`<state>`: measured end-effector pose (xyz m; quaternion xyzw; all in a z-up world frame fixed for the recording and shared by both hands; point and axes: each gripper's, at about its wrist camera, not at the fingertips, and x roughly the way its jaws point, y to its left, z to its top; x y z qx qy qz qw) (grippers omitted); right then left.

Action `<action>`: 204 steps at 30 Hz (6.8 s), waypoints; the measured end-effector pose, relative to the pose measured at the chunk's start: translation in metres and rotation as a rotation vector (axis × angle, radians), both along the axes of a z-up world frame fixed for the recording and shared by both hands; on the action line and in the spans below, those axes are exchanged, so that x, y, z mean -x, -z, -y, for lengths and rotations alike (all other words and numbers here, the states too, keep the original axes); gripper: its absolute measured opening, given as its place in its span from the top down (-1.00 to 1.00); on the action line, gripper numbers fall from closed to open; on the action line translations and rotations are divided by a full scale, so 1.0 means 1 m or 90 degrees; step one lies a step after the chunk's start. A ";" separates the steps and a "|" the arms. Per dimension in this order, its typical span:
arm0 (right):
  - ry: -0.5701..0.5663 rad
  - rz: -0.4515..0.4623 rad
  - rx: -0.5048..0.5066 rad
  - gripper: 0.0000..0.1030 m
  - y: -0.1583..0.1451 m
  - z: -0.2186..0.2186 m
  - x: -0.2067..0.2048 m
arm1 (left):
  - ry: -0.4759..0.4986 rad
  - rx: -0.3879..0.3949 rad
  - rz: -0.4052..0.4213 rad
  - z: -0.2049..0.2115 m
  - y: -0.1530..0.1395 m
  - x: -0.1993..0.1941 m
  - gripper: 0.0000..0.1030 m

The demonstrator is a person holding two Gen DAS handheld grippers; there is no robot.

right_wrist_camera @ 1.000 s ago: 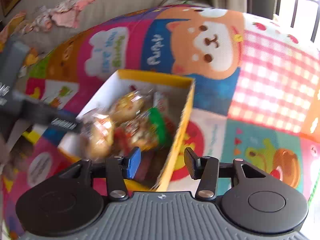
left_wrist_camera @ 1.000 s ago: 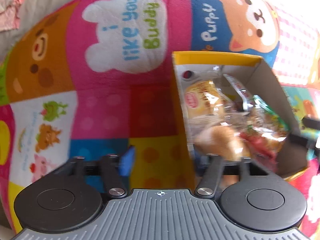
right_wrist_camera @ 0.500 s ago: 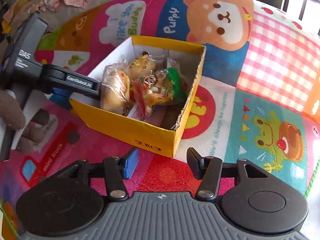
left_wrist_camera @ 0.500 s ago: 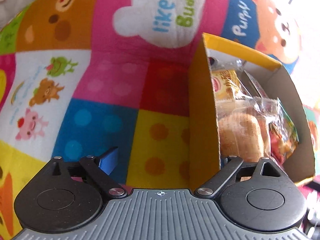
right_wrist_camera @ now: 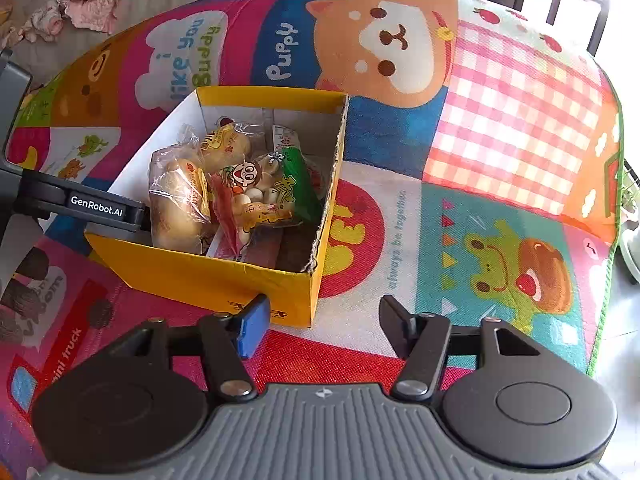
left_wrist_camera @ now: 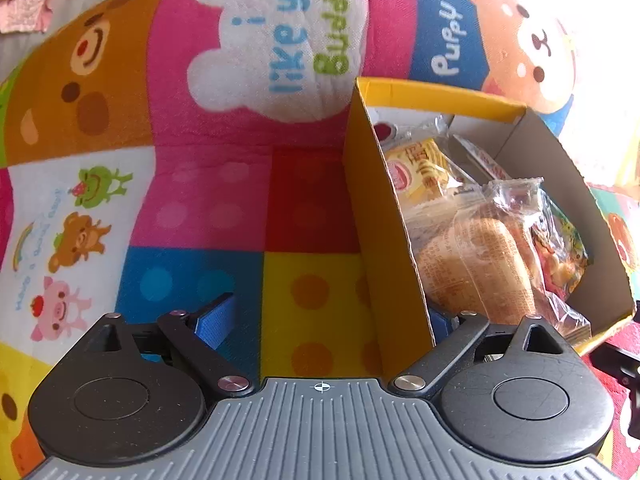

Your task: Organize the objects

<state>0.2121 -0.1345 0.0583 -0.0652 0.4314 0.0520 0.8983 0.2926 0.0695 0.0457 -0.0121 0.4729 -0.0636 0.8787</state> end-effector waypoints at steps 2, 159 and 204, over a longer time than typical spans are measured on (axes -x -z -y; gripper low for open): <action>0.015 -0.001 -0.008 -0.32 -0.005 0.007 0.005 | -0.014 -0.003 0.030 -0.003 -0.005 0.005 -0.74; 0.009 0.152 -0.062 -1.00 0.072 0.058 0.193 | -0.063 -0.040 0.209 0.076 0.049 0.271 -1.00; 0.009 0.152 -0.062 -1.00 0.072 0.058 0.193 | -0.063 -0.041 0.209 0.077 0.049 0.272 -1.00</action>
